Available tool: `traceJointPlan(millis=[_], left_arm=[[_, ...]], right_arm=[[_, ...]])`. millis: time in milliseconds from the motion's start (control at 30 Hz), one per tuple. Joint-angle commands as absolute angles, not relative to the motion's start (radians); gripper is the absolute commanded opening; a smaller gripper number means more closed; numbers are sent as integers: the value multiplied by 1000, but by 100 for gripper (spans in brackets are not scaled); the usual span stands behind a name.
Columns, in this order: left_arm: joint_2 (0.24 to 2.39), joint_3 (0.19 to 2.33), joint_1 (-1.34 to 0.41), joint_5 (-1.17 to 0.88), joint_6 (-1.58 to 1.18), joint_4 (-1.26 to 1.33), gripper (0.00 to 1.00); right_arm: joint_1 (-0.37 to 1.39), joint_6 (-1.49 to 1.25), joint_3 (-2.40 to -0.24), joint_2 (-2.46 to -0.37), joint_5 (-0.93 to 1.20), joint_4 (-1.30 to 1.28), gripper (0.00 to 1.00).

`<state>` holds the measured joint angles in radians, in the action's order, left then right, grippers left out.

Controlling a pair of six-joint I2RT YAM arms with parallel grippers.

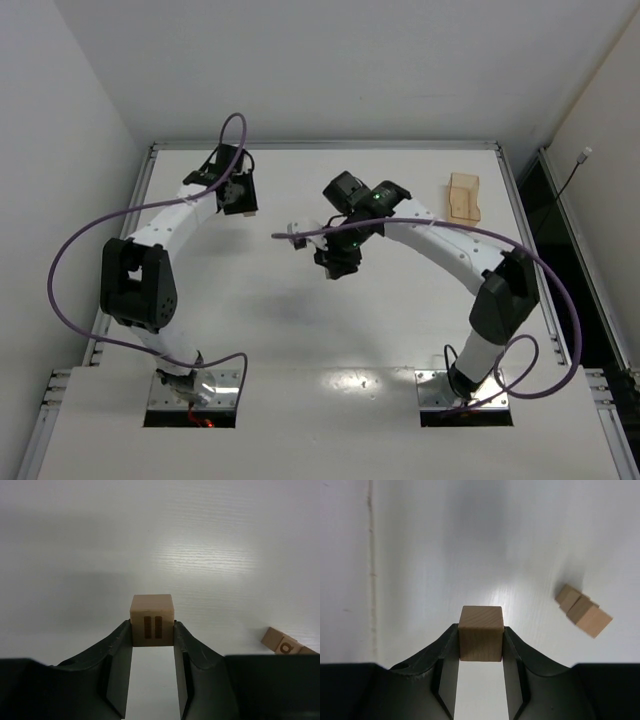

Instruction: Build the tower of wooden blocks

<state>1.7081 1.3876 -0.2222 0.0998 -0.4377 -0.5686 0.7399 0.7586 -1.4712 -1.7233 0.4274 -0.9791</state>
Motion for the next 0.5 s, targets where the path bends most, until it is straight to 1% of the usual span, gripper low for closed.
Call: traceJointPlan(millis=[0,33,67,100,133,267,367,467], left_arm=[[1620,1359,-244,106,-459,-535,0],[1611,1350,-244,116,-468,-535,0],[1592,1350,-253,117,-468,-526,0],[1583,1350,-253,117,-468,-526,0],[1583,1350,-264,129,-468,-526,0],[1563,1350,-273,161,-448,-517,0],[1563,1370,-273,170,-448,-517,0],[1563,1379,-273,190,-439,-526,0]], right_arm=[[733,530,-1599,-1773,485,-1162,0],[723,458,-1635,-1804,457,-1231,0],[723,413,-1704,-1863,440,-1259,0],[704,373,-1729,-1882,419,-1276,0],[692,321,-1738,-1882,396,-1266,0],[674,258,-1797,-1884,276,-1203,0],[663,184,-1839,-1926,218,-1155,0],[626,132,-1855,-1911,198,-1063,0]])
